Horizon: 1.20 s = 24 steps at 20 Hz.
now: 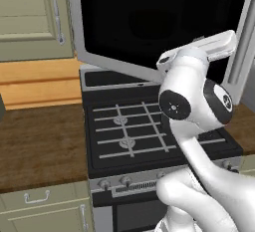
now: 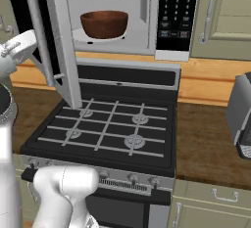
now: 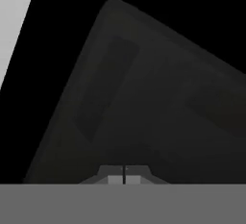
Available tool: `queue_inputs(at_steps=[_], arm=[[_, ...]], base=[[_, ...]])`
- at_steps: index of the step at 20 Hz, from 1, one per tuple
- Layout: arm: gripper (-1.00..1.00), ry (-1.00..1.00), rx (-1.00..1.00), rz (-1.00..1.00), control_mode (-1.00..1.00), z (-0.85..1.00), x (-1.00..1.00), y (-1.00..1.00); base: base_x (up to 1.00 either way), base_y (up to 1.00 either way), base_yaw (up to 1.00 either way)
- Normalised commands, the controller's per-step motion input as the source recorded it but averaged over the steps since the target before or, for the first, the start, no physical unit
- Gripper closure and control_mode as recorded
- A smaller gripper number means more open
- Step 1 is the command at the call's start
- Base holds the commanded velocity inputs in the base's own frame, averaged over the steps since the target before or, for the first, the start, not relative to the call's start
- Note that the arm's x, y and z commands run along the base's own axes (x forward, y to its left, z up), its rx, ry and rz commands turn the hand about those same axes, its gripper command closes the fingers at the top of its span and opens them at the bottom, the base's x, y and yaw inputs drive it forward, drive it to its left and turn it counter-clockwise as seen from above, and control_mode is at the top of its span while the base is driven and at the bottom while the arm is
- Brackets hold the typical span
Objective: Open the microwave, place the bowl with waffle inside the microwave, then close the microwave door and turn it on.
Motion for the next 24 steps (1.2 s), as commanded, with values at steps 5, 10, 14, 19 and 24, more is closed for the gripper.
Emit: queue_inputs(at_steps=[5,10,14,19,24], arm=[[1.00,0.40,0.39,0.24,-1.00,0.04,0.94,-0.50],[1.00,0.31,0.20,0.19,-1.00,-0.20,1.00,-0.16],[1.00,0.06,0.01,0.17,-1.00,-0.45,1.00,0.00],[1.00,-0.20,0.00,0.22,-1.00,-0.65,1.00,0.00],[1.00,-0.15,0.02,0.20,-1.00,-0.33,1.00,-0.08]], base=[[0.00,0.00,0.00],[0.00,0.00,0.00],[0.00,0.00,0.00],[0.00,0.00,0.00],[0.00,0.00,0.00]])
